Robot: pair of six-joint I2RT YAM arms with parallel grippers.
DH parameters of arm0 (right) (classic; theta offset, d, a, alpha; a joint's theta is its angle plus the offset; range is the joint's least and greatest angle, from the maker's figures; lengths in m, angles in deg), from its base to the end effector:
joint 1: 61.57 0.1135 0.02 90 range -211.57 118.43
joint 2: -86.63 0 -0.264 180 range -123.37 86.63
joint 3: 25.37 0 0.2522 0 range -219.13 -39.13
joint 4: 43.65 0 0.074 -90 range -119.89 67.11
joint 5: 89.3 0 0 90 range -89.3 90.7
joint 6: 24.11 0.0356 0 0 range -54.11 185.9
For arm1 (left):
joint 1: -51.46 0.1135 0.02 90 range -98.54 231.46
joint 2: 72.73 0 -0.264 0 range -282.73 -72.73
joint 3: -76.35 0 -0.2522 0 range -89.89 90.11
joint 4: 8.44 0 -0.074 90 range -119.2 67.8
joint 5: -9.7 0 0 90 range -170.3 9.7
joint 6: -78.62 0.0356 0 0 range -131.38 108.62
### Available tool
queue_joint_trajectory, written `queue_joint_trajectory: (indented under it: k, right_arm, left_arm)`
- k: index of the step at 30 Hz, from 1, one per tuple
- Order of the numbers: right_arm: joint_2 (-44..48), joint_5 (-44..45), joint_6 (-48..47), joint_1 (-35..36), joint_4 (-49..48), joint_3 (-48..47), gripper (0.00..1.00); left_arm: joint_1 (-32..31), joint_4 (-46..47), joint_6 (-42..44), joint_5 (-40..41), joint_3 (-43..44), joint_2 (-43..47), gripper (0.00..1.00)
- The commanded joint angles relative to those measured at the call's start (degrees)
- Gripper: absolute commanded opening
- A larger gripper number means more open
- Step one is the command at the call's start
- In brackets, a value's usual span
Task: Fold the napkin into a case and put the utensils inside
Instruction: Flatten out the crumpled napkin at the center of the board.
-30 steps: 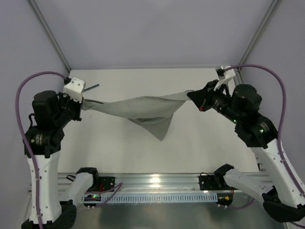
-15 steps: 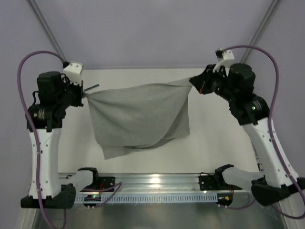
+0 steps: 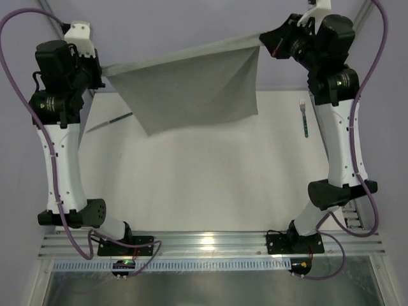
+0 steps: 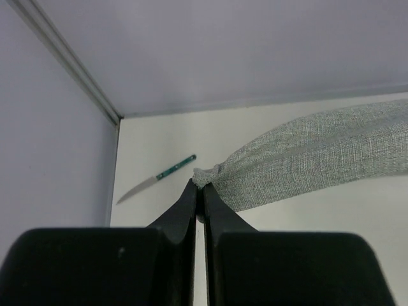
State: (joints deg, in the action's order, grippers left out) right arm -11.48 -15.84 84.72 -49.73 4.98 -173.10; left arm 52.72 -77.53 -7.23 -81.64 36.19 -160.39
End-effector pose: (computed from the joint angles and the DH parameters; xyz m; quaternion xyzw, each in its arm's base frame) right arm 0.3197 0.0774 0.5688 -0.0601 0.6986 0.2839 0.6540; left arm 0.2687 0.0051 0.5446 0.0272 0.8029 0.0187 0.5952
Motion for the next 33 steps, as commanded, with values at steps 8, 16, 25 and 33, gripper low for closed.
queue_joint_trajectory:
  k: [8,16,25,33]
  right_arm:
    - [21.18,0.45,-3.8,-3.57,-8.66,35.66,0.03]
    - [37.01,5.54,-1.34,-1.47,-12.11,77.43,0.03]
    - [51.16,12.31,4.01,7.93,-6.66,100.91,0.03]
    - [58.47,11.78,12.02,11.28,-8.06,107.44,0.03]
  left_arm:
    - [1.2,5.14,2.88,-6.3,-23.21,11.53,0.0]
    - [1.2,6.11,9.56,-8.06,-55.3,23.83,0.0]
    - [1.2,-1.09,16.76,-6.66,-75.35,32.98,0.0]
    - [1.29,-4.44,18.8,-7.71,-76.17,38.0,0.0]
